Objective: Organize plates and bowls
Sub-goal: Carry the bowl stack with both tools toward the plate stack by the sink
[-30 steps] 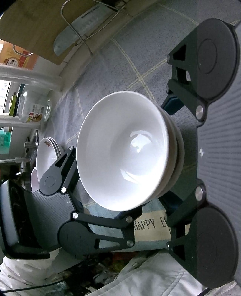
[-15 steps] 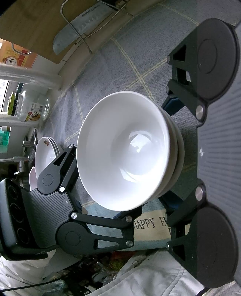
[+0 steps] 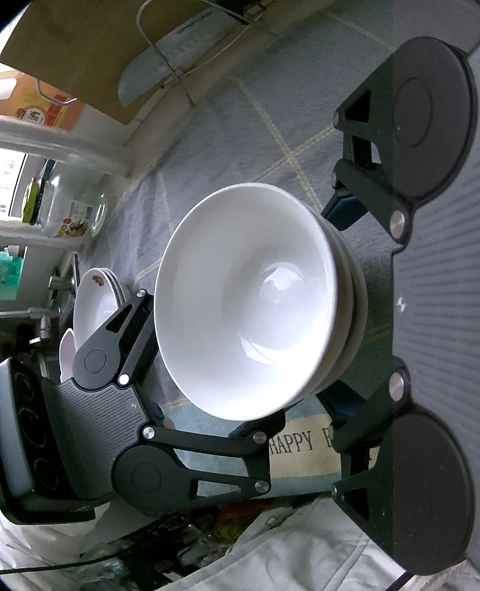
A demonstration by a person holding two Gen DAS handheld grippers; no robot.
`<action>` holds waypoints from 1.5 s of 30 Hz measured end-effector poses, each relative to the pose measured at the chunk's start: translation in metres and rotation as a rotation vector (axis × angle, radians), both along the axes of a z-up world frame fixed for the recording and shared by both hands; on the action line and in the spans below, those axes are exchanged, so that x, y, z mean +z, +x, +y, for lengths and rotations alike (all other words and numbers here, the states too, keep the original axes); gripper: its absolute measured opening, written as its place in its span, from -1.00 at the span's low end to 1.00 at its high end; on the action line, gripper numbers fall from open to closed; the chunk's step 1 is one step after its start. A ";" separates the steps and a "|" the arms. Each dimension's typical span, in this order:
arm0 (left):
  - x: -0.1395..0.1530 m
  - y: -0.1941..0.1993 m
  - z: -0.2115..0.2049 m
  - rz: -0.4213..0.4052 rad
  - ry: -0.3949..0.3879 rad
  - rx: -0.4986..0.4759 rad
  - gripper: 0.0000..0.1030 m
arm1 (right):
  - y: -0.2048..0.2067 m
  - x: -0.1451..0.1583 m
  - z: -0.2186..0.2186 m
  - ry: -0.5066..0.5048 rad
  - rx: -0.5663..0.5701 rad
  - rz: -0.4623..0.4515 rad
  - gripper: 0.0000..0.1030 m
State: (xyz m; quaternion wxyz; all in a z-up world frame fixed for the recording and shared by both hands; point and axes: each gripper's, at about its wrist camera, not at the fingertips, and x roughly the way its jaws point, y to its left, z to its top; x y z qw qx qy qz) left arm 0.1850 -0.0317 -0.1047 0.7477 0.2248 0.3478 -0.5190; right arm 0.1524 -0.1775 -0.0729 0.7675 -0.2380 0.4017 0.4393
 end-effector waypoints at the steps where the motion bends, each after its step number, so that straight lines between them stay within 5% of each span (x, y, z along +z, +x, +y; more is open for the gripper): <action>1: 0.001 -0.001 0.002 -0.002 -0.001 0.007 0.63 | -0.001 0.002 0.002 -0.001 0.006 -0.005 0.75; 23: 0.044 -0.029 0.096 -0.095 0.009 0.236 0.63 | 0.021 0.042 0.096 0.010 0.222 -0.050 0.74; 45: 0.048 0.004 0.198 -0.177 0.021 0.365 0.63 | 0.086 0.037 0.210 -0.004 0.341 -0.098 0.74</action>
